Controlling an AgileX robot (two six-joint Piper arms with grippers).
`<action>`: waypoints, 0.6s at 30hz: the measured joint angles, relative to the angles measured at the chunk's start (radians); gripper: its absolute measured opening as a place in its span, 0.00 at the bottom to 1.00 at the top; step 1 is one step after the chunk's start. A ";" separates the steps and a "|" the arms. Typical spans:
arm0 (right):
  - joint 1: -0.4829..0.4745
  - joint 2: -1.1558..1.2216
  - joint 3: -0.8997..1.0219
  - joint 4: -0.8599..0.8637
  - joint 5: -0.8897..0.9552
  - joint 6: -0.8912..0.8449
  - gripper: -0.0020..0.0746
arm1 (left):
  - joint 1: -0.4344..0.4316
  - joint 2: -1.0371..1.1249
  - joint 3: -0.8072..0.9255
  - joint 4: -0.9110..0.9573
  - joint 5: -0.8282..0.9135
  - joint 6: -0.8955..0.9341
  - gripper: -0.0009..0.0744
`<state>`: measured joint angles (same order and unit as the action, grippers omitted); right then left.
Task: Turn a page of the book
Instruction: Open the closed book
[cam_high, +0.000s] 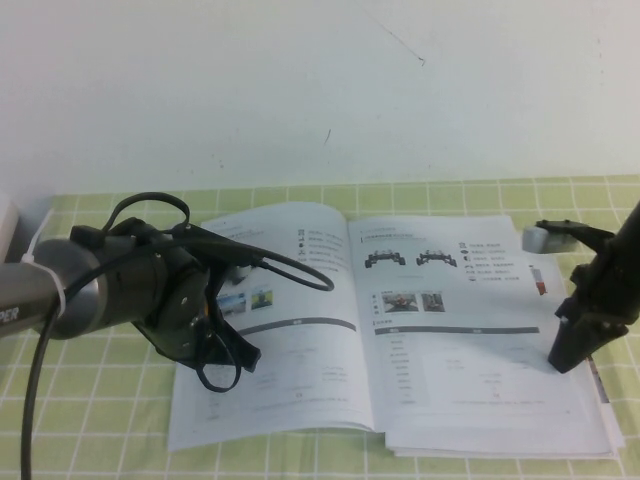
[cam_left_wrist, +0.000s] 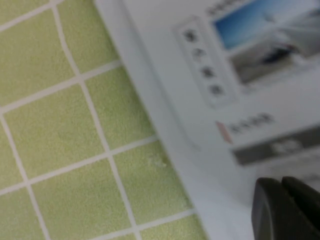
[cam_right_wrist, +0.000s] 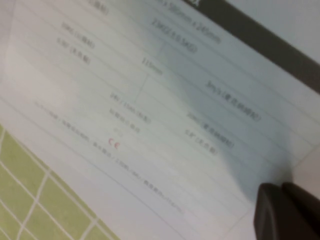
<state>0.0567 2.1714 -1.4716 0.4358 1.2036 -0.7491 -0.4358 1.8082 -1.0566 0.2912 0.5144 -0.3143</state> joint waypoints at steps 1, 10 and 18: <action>-0.015 -0.004 0.009 0.000 0.000 0.000 0.02 | 0.002 0.000 0.000 -0.004 -0.001 0.005 0.01; -0.097 -0.080 0.143 0.005 -0.078 -0.018 0.02 | 0.002 0.000 0.000 -0.013 -0.042 0.028 0.01; -0.077 -0.110 0.178 0.056 -0.084 -0.057 0.02 | 0.002 0.000 0.000 -0.013 -0.070 0.031 0.01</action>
<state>-0.0198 2.0613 -1.2936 0.4920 1.1195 -0.8059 -0.4342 1.8082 -1.0566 0.2784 0.4445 -0.2836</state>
